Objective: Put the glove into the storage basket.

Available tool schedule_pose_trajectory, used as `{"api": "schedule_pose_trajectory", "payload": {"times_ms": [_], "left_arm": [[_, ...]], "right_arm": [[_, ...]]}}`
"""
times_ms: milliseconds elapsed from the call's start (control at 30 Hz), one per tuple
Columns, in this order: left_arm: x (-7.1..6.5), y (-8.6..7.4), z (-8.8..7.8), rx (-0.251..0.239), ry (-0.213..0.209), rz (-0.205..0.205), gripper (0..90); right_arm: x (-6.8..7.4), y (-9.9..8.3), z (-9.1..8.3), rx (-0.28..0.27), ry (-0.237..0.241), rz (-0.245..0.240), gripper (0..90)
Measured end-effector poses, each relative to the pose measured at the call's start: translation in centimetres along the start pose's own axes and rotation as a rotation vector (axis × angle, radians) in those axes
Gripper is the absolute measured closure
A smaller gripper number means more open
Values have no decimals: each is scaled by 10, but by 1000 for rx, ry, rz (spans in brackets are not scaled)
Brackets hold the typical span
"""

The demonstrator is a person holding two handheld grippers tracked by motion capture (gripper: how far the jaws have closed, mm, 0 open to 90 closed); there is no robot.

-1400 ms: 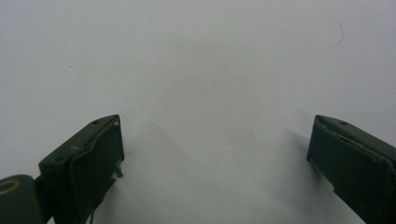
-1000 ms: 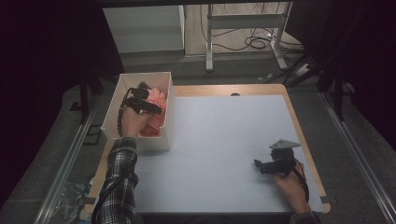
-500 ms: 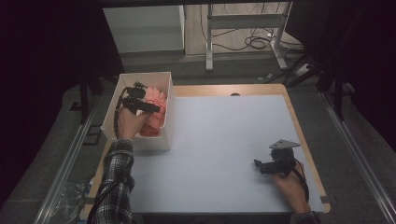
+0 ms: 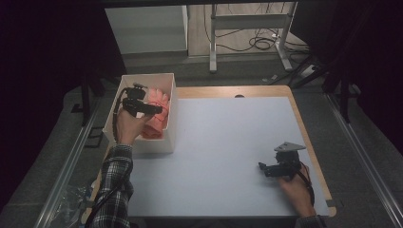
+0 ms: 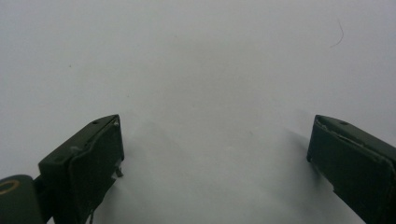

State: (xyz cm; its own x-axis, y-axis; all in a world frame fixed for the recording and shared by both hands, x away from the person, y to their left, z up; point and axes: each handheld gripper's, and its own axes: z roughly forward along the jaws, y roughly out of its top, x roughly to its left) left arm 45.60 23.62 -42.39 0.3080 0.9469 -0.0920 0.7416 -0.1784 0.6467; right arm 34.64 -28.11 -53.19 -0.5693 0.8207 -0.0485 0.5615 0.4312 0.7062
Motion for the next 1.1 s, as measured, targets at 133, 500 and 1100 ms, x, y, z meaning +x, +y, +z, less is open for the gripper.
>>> {"api": "schedule_pose_trajectory", "payload": {"times_ms": [133, 500, 1100], "left_arm": [[-2, 0, -8, -26, -16, 12, 39], [-18, 1, -31, -78, -69, 58, 35], [-76, -2, -51, -97, -186, 194, 7]], "right_arm": [[0, 0, 0, 0, -1, -1, 39], [0, 0, 0, 0, -1, -1, 40], [0, 0, 0, -1, -2, -2, 39]]}}
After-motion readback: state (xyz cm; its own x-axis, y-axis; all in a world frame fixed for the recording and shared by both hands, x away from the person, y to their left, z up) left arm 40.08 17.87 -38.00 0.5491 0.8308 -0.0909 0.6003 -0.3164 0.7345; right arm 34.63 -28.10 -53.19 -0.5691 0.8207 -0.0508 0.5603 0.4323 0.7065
